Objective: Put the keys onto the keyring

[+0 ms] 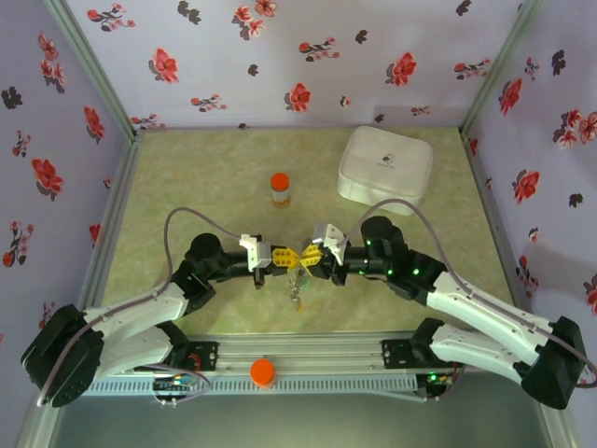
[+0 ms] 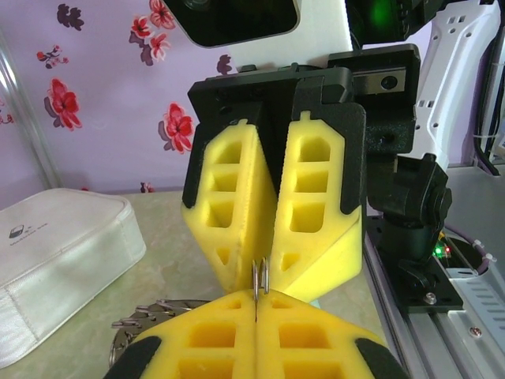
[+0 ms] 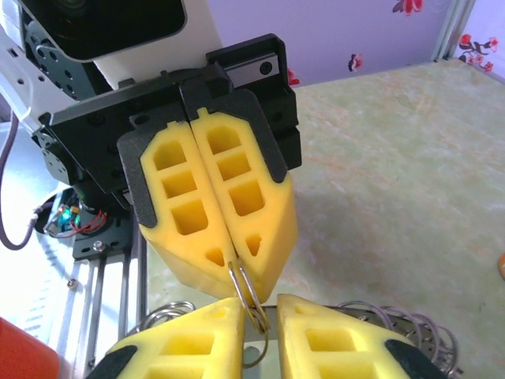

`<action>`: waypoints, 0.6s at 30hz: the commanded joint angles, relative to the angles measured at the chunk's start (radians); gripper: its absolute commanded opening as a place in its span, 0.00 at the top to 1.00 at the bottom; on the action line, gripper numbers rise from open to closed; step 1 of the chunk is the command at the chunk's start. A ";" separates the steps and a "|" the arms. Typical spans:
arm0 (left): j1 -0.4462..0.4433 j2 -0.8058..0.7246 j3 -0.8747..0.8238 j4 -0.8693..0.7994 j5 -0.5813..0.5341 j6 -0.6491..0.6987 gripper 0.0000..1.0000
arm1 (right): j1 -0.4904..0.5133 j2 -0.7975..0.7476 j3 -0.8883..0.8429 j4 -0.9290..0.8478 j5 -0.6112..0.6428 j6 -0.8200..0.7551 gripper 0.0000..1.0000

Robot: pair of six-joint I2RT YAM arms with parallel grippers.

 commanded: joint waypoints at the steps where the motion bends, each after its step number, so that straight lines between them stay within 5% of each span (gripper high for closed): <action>1: -0.006 0.002 0.019 0.082 0.034 -0.025 1.00 | -0.006 0.020 0.036 0.045 -0.050 -0.017 0.87; 4: -0.006 -0.001 0.018 0.077 0.033 -0.018 1.00 | -0.006 0.028 0.048 0.033 -0.064 -0.029 1.00; 7: -0.006 -0.002 0.016 0.060 0.009 0.012 0.98 | -0.006 0.029 0.084 -0.061 -0.052 -0.079 1.00; 9: -0.005 -0.009 0.013 0.028 -0.027 0.051 0.76 | -0.006 0.037 0.130 -0.176 -0.014 -0.136 1.00; 11: -0.006 -0.017 0.017 -0.031 -0.069 0.114 0.68 | -0.006 0.058 0.203 -0.322 0.050 -0.188 1.00; 18: -0.018 -0.035 0.044 -0.205 -0.121 0.246 0.65 | 0.046 0.183 0.428 -0.687 0.214 -0.387 1.00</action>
